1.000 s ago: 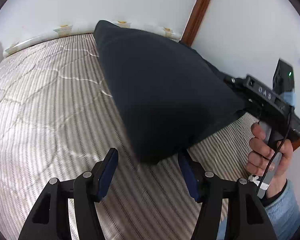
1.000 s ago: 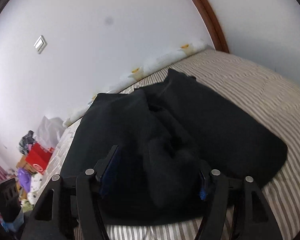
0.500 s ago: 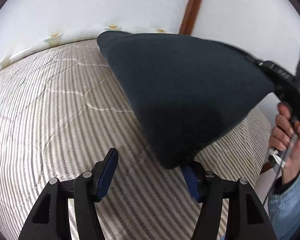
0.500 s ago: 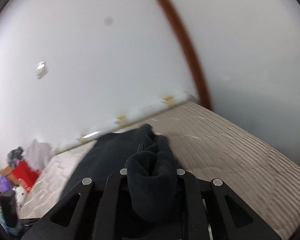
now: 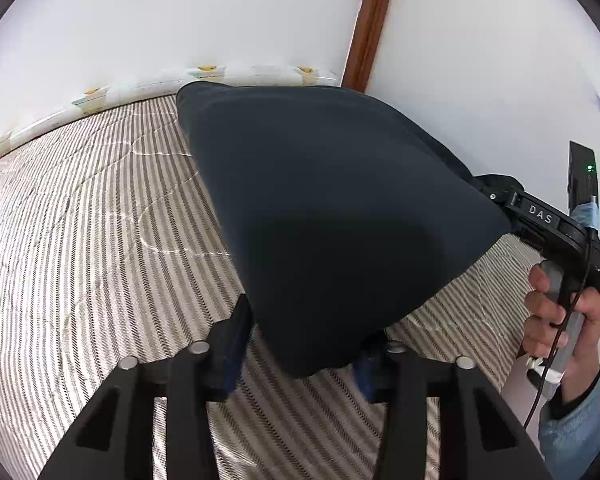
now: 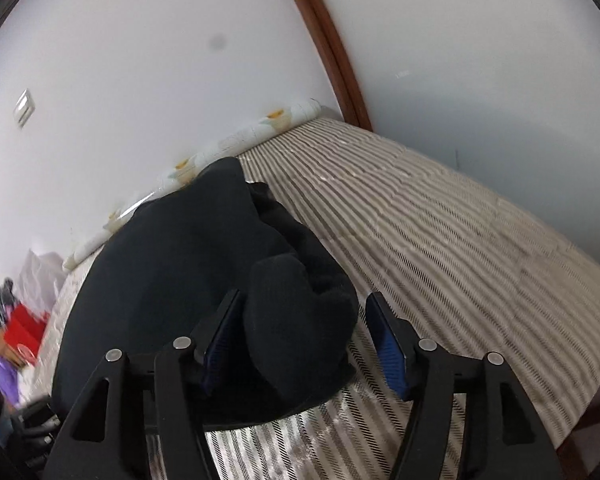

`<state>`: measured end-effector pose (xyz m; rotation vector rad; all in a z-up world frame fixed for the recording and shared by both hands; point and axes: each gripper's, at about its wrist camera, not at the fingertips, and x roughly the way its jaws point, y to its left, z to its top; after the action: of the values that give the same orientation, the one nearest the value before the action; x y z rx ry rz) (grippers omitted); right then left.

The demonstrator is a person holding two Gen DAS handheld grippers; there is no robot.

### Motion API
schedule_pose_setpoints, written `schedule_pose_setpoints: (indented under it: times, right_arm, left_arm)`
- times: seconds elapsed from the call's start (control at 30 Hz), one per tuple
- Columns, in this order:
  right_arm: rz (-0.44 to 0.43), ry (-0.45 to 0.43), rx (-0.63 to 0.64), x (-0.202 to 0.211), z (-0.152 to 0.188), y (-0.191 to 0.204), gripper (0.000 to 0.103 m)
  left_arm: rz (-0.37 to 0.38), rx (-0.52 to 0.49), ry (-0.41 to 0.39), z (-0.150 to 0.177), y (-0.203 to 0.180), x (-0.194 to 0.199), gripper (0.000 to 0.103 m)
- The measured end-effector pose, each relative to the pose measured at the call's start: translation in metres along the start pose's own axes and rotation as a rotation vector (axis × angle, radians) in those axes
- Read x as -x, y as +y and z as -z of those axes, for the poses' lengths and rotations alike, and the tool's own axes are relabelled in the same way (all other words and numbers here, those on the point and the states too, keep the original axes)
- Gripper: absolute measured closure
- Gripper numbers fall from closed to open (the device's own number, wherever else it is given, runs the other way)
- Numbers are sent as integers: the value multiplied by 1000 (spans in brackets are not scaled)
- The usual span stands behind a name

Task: Fold small clothes

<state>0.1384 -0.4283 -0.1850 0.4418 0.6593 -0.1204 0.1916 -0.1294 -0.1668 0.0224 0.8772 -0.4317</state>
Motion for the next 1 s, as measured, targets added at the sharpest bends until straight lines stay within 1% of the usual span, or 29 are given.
schedule_pose_setpoints:
  times: [0.03, 0.1, 0.13, 0.2, 0.23, 0.27, 0.33, 0.37, 0.47, 0.63, 0.73, 0.87, 0.93, 1.0]
  right_arm:
    - [-7, 4, -29, -4, 0, -3, 35]
    - [-43, 43, -86, -18, -1, -9, 37]
    - [-77, 59, -107, -25, -2, -10, 50]
    - [-134, 63, -99, -32, -3, -4, 69]
    - [-109, 49, -82, -33, -3, 3, 74]
    - [-83, 38, -55, -32, -4, 11, 75]
    - [-79, 31, -30, -35, -3, 25, 77]
    - [-89, 36, -27, -38, -2, 30, 78]
    - [-113, 53, -33, -53, -1, 50, 78]
    - [-148, 83, 9, -79, 6, 102, 78]
    - [-175, 109, 46, -97, 15, 137, 78]
    - [-215, 132, 127, -106, 29, 178, 78]
    - [-228, 129, 181, -106, 36, 192, 77]
    - [-229, 111, 229, -99, 41, 195, 77]
  left_arm:
    - [-15, 1, -8, -1, -2, 0, 70]
    - [-28, 1, -23, -2, -4, 5, 73]
    - [-24, 9, -32, 0, 5, 10, 76]
    - [-24, 14, -41, 0, 9, 15, 79]
    - [-27, 13, -45, 0, 12, 17, 80]
    - [-31, 15, -52, 1, 14, 18, 82]
    - [-58, 33, -81, 1, 20, 25, 83]
    - [-69, 44, -92, 0, 26, 30, 84]
    - [-66, 88, -103, -1, 49, 41, 84]
    - [-118, 127, -116, 4, 91, 59, 84]
    - [-144, 164, -114, 9, 123, 68, 84]
    - [-182, 220, -110, 19, 163, 76, 84]
    - [-182, 237, -92, 27, 174, 82, 84]
    - [-162, 245, -70, 35, 179, 81, 84]
